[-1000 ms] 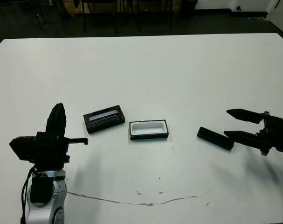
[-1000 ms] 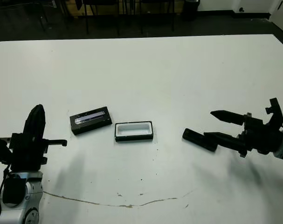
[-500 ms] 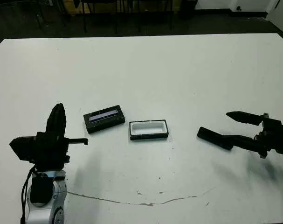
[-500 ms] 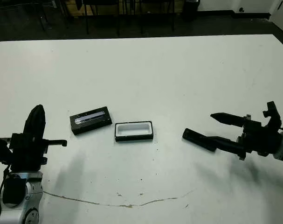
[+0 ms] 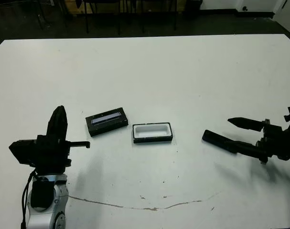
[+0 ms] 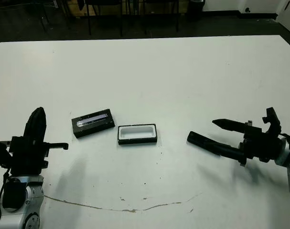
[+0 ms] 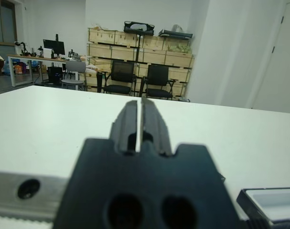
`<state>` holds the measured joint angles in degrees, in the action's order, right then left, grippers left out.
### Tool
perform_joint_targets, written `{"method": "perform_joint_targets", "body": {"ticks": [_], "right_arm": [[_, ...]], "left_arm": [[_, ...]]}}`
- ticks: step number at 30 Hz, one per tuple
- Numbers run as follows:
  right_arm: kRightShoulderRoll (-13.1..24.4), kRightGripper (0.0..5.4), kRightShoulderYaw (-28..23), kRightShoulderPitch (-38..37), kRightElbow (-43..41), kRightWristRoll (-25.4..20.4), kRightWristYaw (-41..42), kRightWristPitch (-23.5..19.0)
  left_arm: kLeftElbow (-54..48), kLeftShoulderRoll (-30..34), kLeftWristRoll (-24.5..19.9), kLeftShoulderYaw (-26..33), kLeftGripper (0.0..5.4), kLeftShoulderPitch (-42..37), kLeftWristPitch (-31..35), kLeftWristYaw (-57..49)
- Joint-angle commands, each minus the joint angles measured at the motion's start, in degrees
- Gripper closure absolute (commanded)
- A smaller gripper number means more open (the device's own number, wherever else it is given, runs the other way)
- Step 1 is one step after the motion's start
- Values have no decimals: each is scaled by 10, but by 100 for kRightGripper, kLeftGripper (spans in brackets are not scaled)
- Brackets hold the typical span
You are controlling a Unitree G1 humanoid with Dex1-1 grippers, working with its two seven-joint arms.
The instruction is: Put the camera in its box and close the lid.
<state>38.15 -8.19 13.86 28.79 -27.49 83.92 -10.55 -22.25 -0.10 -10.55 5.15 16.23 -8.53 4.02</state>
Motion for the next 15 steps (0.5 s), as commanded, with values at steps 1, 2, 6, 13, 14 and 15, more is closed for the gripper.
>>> {"method": "perform_joint_targets", "body": {"ticks": [1, 2, 6, 13, 14, 15], "right_arm": [[-12, 1, 11, 6, 43, 10, 19, 9], [-13, 1, 13, 9, 51, 12, 23, 12], [-14, 1, 11, -1, 42, 17, 8, 18], [-19, 1, 13, 5, 74, 26, 12, 43], [-19, 1, 12, 3, 72, 28, 9, 46], [-20, 1, 12, 2, 74, 29, 8, 51]], "left_arm": [[8, 3, 1, 4, 540, 8, 5, 0], [8, 3, 0, 5, 540, 8, 7, 0], [10, 4, -2, 5, 540, 8, 2, 3], [12, 4, 0, 7, 540, 8, 1, 4], [12, 4, -3, 8, 540, 8, 2, 5], [13, 4, -4, 8, 540, 7, 2, 5]]}}
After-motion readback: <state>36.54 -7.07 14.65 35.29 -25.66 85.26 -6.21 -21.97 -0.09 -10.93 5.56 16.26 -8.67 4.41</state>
